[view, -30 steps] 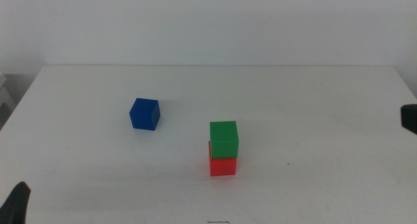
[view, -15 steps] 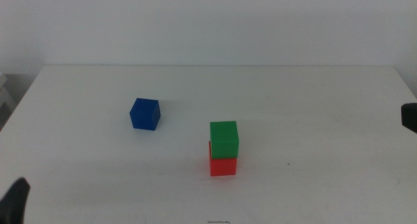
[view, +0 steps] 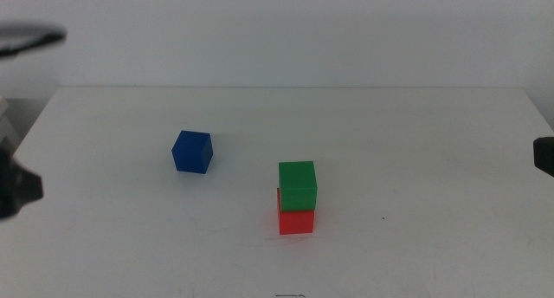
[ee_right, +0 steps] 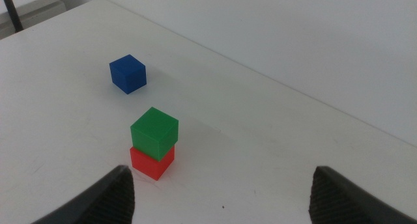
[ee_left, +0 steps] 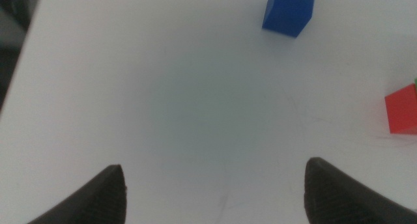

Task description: Stack red cubes first, then green, then blue cubes in a specific spot.

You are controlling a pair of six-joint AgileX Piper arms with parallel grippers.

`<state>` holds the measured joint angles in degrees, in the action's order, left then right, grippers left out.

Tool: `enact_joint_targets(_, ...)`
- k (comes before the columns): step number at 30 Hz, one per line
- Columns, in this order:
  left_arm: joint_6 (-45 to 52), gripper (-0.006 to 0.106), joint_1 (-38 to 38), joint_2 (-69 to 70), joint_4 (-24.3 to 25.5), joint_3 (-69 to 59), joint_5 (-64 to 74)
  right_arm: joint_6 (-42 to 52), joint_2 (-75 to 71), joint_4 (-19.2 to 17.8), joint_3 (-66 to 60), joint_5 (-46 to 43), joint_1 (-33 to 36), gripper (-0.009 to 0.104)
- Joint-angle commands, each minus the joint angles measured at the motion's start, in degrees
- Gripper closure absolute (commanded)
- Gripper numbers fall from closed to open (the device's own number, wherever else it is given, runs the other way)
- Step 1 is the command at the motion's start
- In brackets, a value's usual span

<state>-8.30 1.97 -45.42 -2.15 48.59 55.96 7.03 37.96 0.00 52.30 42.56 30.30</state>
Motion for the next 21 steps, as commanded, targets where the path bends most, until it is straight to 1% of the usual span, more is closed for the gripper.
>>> enact_joint_targets(1,-4.91,0.007,-0.11,-4.8,-0.01,5.37,0.72,0.39,0.16,-0.87,1.54,-4.21,-0.45,0.007)
enact_joint_targets(5,-5.49,0.007,0.65,-12.54,-0.43,9.19,-4.34,0.39,0.16,-0.87,1.54,-4.21,-0.45,0.007)
enact_joint_targets(7,-5.71,0.007,2.13,-16.7,-1.43,11.0,-4.37,0.39,0.16,-0.87,1.54,-4.21,-0.45,0.007)
enact_joint_targets(9,-4.91,0.007,4.34,-20.97,-1.36,13.92,-4.37,0.39,0.16,-0.87,1.54,-4.21,-0.45,0.007)
enact_joint_targets(14,-1.55,0.007,10.96,-34.03,3.43,24.79,-3.86,0.39,0.16,-0.87,1.54,-4.21,-0.45,0.007)
enact_joint_targets(16,-0.1,0.007,12.24,-39.77,4.3,29.38,-2.82,0.39,0.16,-0.87,1.54,-4.21,-0.45,0.007)
enact_joint_targets(21,10.23,0.007,12.16,-53.33,-1.1,42.26,2.75,0.39,0.16,-0.87,1.54,-4.21,-0.45,0.007)
